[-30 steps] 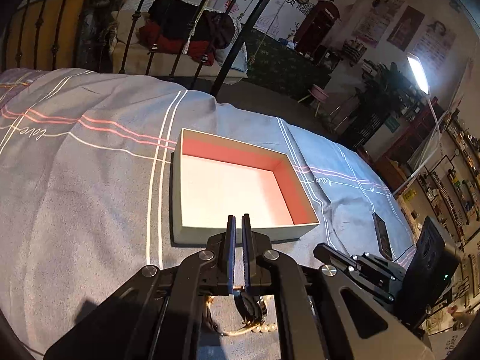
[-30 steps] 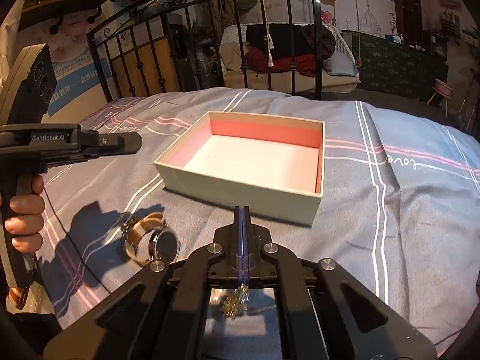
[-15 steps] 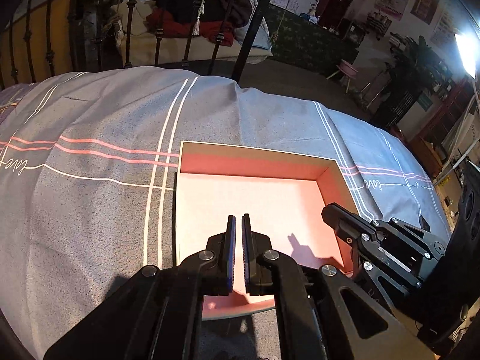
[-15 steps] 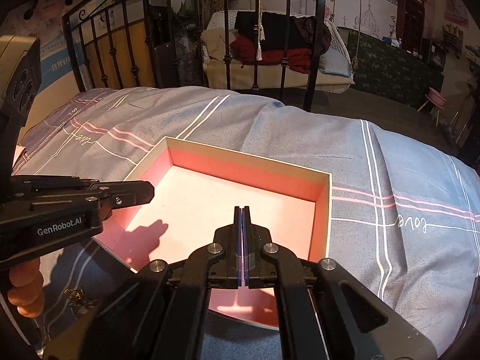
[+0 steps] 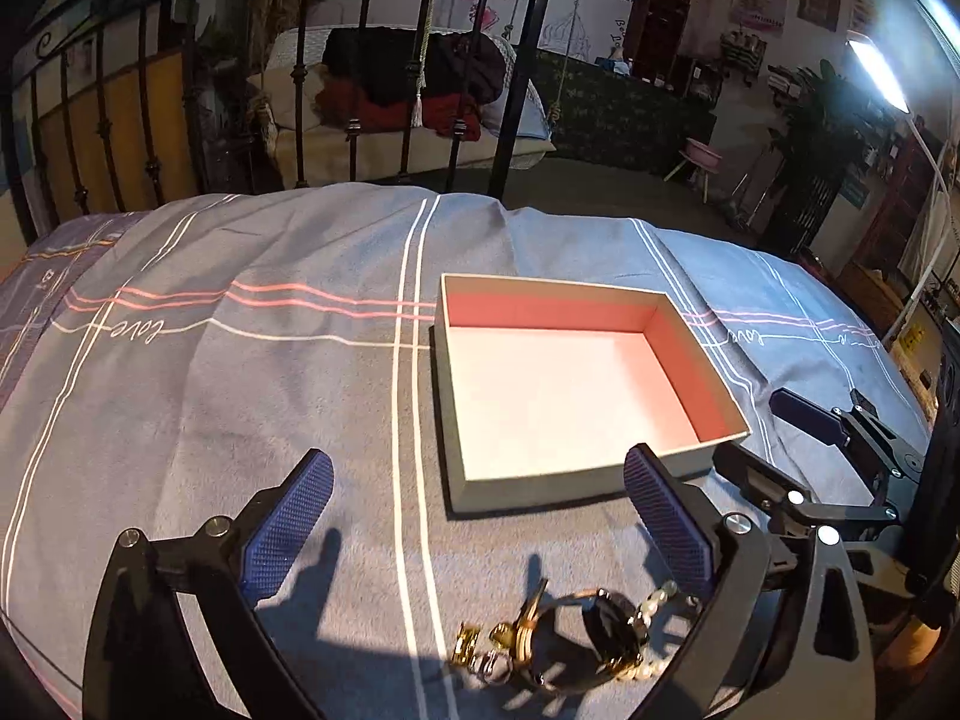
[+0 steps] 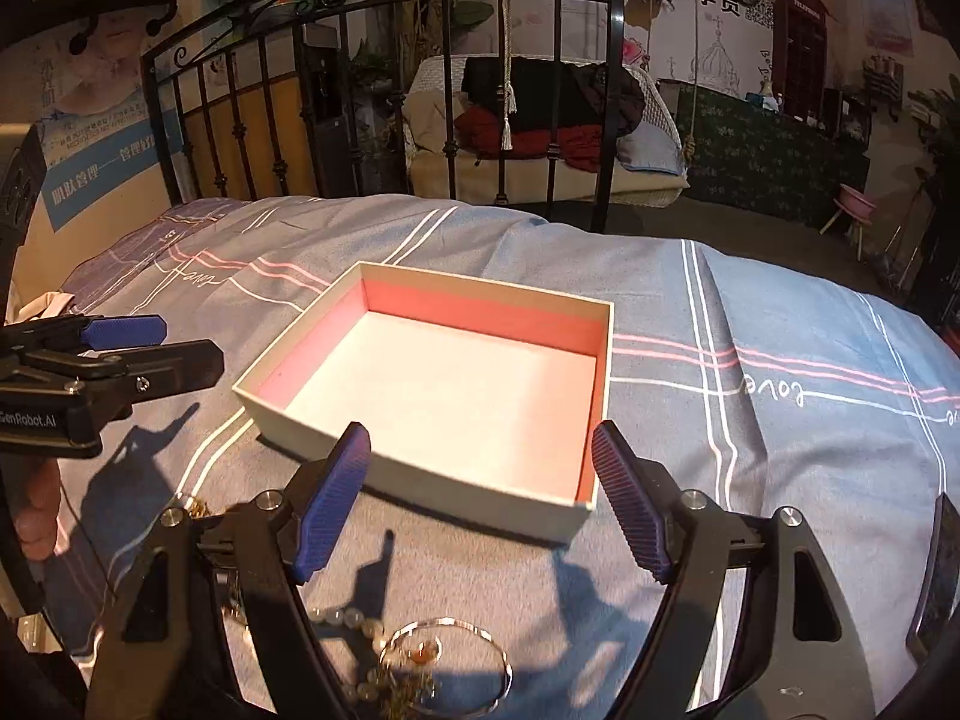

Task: Organize jewelry

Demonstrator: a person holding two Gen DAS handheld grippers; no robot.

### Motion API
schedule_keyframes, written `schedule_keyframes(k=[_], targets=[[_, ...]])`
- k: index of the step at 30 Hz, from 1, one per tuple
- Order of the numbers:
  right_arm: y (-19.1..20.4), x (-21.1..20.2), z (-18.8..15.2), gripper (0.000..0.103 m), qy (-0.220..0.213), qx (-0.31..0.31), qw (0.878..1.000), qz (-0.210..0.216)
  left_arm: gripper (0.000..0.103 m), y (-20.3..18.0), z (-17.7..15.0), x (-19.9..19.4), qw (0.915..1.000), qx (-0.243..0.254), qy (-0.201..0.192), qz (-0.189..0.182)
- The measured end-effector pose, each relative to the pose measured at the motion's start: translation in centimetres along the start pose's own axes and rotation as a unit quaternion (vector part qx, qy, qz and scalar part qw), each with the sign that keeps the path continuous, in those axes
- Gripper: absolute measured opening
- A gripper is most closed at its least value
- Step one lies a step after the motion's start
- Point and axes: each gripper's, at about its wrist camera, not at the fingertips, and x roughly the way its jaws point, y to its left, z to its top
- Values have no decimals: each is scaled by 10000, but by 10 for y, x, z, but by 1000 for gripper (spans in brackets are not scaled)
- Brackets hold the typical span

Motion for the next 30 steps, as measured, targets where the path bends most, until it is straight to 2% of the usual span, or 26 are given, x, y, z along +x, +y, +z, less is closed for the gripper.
schedule_keyframes(k=[3,6,9,13,16,18,23,25,26,27,29,30], targets=[[-4,-12,-27,78,112,195,9997,56,95,6,-27,-5,9999,-16,8,120],[-7,-18,-50,78,267,373,9988,183,95,14,-47,0,9995,-103,249,177],[-7,-20,-65,78,376,433,9980,253,95,24,-55,0,9983,-240,279,455],[-7,-20,-73,78,437,473,9975,289,92,28,-56,4,9980,-153,347,503],[-7,-20,-75,78,410,461,9977,274,83,20,-58,9,9973,75,437,579],[-6,-19,-76,78,431,453,9977,273,65,17,-60,13,9971,128,509,553],[-5,-17,-74,78,464,430,9976,282,55,13,-61,16,9973,262,525,446],[-5,-16,-73,78,487,430,9975,282,42,8,-62,16,9975,369,506,332],[-5,-16,-72,78,495,425,9975,284,32,6,-63,16,9974,447,515,254],[-5,-15,-72,78,504,422,9974,290,18,3,-63,16,9970,527,517,234],[-5,-14,-71,77,543,418,9971,331,8,-1,-64,17,9964,645,537,120],[-4,-12,-71,77,574,411,9969,349,8,-4,-65,17,9961,687,536,103]])
